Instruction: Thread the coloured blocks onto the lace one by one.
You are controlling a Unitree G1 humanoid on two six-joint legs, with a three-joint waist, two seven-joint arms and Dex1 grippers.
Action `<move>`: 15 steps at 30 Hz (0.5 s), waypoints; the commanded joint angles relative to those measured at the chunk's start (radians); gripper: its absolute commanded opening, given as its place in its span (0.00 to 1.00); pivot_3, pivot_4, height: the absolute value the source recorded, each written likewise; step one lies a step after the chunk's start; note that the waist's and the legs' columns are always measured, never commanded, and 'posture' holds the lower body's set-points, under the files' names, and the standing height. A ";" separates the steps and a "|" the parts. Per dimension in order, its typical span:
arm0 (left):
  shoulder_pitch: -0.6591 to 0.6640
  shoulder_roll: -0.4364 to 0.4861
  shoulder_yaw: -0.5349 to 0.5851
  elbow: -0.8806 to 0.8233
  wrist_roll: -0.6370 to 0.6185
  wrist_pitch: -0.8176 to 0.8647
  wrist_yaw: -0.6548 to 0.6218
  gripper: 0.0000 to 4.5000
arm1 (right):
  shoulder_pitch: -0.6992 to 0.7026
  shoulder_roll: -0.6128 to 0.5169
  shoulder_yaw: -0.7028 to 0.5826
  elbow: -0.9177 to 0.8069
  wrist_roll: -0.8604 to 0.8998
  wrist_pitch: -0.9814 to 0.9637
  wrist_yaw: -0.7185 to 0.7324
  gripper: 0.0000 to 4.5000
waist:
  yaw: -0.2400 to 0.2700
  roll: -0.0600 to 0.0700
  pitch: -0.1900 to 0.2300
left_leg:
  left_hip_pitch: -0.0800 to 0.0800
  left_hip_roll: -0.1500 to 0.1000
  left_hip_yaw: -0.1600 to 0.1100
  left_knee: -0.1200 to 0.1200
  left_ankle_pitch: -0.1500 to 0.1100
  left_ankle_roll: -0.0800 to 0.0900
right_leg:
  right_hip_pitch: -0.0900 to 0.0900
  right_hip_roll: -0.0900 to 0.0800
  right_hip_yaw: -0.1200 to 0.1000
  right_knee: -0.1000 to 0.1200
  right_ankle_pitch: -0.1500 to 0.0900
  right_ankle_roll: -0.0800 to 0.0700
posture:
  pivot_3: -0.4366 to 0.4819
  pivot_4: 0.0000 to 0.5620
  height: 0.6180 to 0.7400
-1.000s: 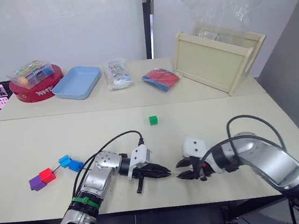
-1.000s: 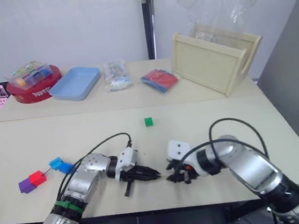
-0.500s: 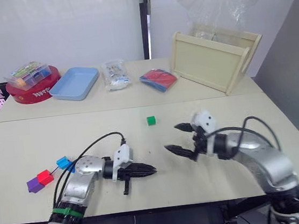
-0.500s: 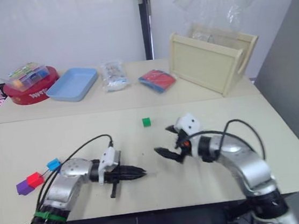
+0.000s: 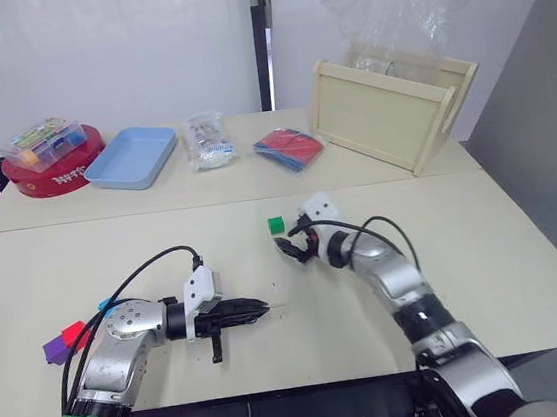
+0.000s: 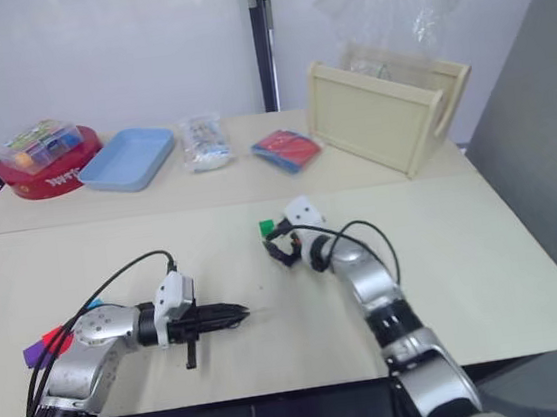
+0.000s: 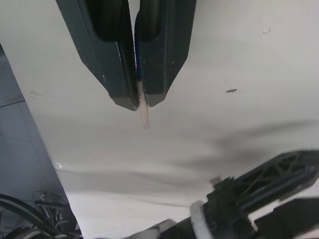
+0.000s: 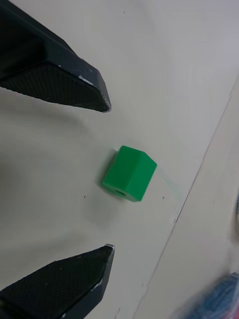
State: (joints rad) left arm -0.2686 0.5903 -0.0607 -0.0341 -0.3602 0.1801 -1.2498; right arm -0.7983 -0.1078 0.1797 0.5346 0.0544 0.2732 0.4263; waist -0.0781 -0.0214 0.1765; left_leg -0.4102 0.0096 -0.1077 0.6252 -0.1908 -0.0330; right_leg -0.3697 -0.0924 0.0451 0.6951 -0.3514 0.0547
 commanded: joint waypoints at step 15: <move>0.037 0.034 -0.002 -0.070 -0.004 0.007 0.045 0.00 | -0.262 0.159 -0.200 0.505 0.032 -0.205 -0.189 0.74 | -0.012 0.001 0.000 | 0.001 0.001 0.000 -0.001 0.000 0.000 | -0.001 0.001 0.000 0.003 0.000 0.000 | 0.48 0.27 1.00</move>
State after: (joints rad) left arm -0.2284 0.6148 -0.0643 -0.0696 -0.3547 0.1851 -1.2093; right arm -1.0346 0.0484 0.0069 1.0422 0.0638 0.0984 0.2546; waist -0.0902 -0.0209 0.1766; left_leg -0.4089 0.0105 -0.1077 0.6239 -0.1907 -0.0332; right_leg -0.3703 -0.0919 0.0455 0.6979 -0.3513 0.0545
